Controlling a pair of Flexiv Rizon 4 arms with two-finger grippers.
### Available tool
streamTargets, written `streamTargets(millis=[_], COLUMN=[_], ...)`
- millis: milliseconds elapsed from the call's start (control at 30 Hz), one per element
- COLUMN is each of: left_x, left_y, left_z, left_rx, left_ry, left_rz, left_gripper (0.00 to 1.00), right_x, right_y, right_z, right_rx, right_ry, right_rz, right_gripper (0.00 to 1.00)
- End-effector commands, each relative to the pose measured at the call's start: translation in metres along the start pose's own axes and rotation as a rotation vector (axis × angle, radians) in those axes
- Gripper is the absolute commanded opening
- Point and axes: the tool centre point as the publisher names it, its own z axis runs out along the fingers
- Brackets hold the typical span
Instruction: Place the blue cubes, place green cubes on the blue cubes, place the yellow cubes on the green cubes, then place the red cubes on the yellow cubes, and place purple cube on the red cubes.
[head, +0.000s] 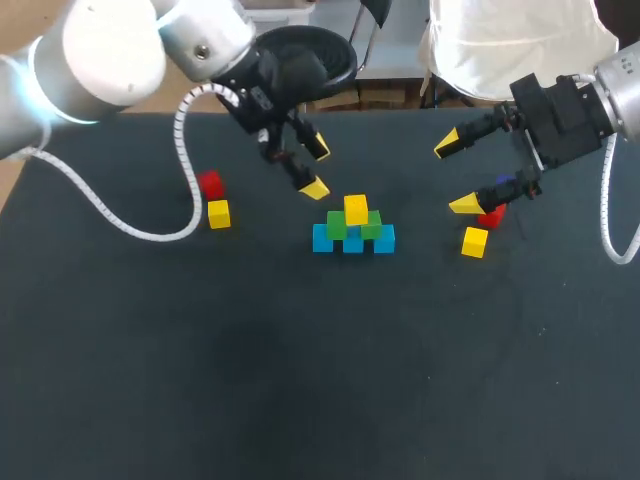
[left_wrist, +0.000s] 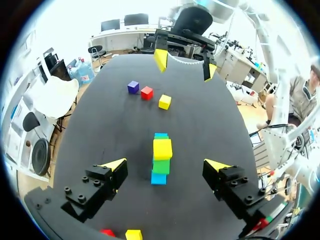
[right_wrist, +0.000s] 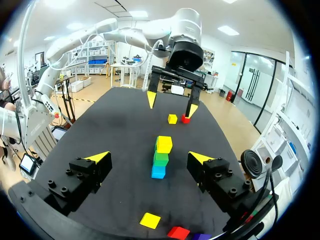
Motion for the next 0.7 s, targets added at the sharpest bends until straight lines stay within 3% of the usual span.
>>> streamTargets(millis=[33,700], left_x=[0.014,0.024], left_y=[0.0,-0.003], left_z=[-0.011,-0.03], left_rx=[0.006,-0.011], left_ry=[-0.035,-0.091], left_rz=[-0.006,-0.028], left_gripper=[1.0,1.0], right_x=[0.0,0.0], right_y=[0.0,0.0], right_z=[0.0,0.0], right_rx=[0.0,0.0], right_ry=[0.001,0.001], right_rz=[0.0,0.0], right_gripper=[1.0,1.0])
